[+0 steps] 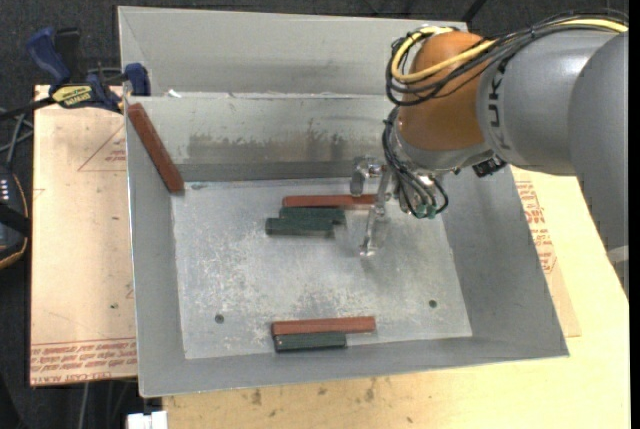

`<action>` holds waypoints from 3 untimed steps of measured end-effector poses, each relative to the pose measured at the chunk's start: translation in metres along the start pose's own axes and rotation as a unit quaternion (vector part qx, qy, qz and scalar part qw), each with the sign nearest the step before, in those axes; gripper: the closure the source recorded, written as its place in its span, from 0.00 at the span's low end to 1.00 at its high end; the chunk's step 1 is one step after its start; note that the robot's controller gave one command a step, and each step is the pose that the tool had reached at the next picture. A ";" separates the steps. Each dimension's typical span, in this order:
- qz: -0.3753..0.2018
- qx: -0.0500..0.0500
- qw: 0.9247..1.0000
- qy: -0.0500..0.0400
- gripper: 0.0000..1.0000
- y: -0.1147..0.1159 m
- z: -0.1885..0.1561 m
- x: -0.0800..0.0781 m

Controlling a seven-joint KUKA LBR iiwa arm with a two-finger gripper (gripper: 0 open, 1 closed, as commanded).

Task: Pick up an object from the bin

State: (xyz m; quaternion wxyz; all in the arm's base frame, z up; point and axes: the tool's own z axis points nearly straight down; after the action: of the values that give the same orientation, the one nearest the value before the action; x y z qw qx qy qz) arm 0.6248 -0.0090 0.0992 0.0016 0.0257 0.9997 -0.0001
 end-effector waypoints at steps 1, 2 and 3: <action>-0.001 -0.001 1.000 0.000 0.00 0.001 0.000 0.000; -0.133 -0.001 0.991 -0.001 1.00 0.061 0.027 -0.029; -0.133 -0.002 0.991 -0.001 1.00 0.061 0.027 -0.029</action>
Offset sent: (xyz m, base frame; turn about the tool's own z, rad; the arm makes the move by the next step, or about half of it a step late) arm 0.0307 0.0577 -0.0292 -0.2694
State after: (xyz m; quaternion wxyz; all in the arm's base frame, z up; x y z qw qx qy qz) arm 0.6572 0.0500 0.0721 0.0029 -0.1077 0.9942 0.0011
